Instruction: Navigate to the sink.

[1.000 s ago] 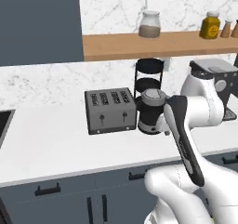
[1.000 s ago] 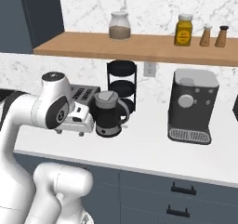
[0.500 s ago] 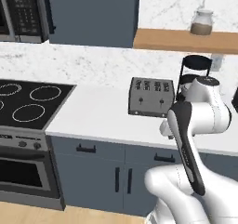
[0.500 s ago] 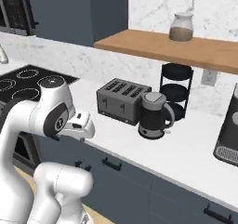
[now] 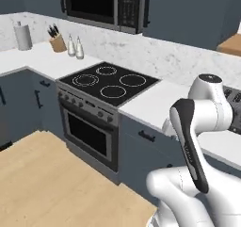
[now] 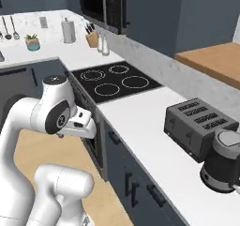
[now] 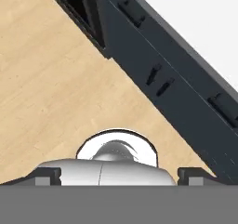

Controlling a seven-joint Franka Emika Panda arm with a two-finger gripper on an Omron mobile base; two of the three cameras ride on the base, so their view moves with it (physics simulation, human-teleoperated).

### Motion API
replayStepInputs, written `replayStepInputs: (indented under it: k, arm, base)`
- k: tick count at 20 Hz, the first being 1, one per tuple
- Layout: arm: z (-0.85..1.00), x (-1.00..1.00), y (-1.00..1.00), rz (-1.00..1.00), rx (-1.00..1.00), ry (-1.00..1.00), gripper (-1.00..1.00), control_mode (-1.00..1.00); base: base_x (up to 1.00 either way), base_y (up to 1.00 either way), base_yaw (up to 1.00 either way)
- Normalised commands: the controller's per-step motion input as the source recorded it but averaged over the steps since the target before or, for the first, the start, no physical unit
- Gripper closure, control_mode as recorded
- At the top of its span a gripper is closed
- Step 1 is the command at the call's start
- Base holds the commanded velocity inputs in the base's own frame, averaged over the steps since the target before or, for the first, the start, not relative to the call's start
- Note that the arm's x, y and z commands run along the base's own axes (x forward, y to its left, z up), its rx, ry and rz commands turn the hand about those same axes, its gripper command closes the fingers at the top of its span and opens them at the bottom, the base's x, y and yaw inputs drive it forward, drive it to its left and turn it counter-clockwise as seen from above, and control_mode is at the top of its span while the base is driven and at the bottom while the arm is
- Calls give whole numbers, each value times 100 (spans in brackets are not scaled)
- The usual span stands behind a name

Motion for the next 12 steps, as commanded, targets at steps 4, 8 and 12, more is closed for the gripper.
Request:
replayStepInputs:
  k: [4,8,12]
  arm:
    - [0,0,0,0,0,0,-100,100]
    - [0,0,0,0,0,0,-100,100]
    - [0,0,0,0,0,0,-100,100]
  base:
    - [42,16,77]
    - [51,20,70]
    - [60,30,59]
